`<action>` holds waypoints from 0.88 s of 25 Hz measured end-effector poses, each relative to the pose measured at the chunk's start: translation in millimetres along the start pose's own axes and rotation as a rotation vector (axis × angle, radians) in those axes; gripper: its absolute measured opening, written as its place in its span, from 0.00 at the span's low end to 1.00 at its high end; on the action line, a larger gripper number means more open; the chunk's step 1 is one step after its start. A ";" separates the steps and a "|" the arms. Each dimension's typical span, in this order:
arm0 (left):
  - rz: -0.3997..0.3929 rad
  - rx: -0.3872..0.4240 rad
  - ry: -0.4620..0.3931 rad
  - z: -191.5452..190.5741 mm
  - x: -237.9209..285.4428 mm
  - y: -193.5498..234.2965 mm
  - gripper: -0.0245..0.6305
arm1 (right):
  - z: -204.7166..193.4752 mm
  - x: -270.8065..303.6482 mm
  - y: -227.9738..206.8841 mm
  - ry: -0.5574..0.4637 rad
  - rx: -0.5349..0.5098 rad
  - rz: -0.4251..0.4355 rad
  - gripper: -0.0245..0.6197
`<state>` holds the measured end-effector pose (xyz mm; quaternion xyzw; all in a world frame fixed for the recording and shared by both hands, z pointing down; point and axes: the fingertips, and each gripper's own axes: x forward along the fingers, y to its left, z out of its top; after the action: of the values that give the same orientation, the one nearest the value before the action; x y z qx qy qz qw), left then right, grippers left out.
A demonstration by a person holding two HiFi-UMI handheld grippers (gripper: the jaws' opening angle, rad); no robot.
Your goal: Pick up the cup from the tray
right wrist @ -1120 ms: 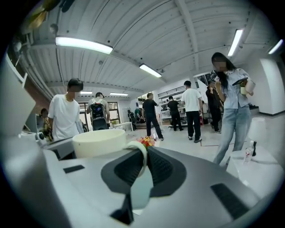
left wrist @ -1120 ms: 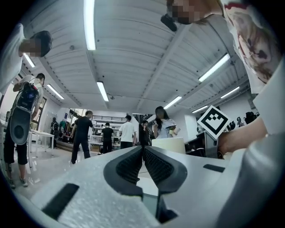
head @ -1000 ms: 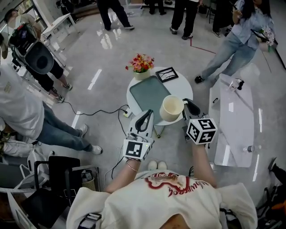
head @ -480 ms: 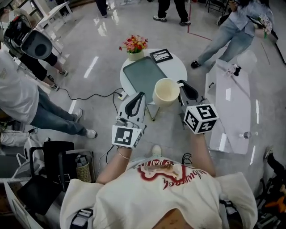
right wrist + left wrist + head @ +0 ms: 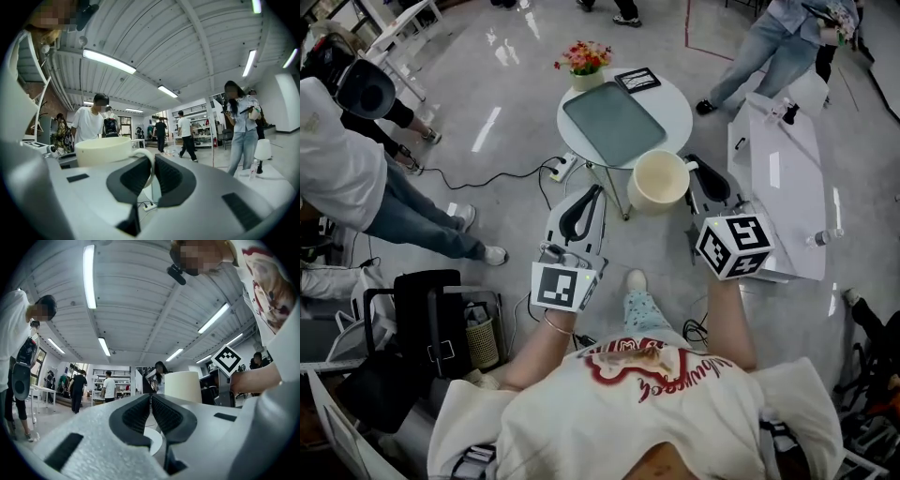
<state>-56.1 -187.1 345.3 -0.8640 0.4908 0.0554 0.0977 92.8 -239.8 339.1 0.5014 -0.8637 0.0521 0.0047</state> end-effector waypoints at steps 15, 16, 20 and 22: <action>-0.050 -0.001 0.005 38.7 -142.5 -56.8 0.08 | -8.7 -132.7 101.5 0.002 -0.013 -0.052 0.11; -0.052 -0.014 0.005 40.8 -142.8 -60.5 0.08 | -7.8 -135.0 102.8 -0.001 -0.014 -0.052 0.11; -0.047 -0.052 -0.010 55.8 -141.1 -70.3 0.08 | -1.1 -138.7 102.1 -0.016 0.003 -0.040 0.11; -0.046 -0.044 -0.009 57.5 -141.6 -72.8 0.08 | 0.8 -141.2 100.5 -0.027 0.008 -0.041 0.11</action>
<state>-66.1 -19.3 324.8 -0.8767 0.4692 0.0677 0.0823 75.9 -68.2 321.2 0.5197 -0.8529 0.0489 -0.0077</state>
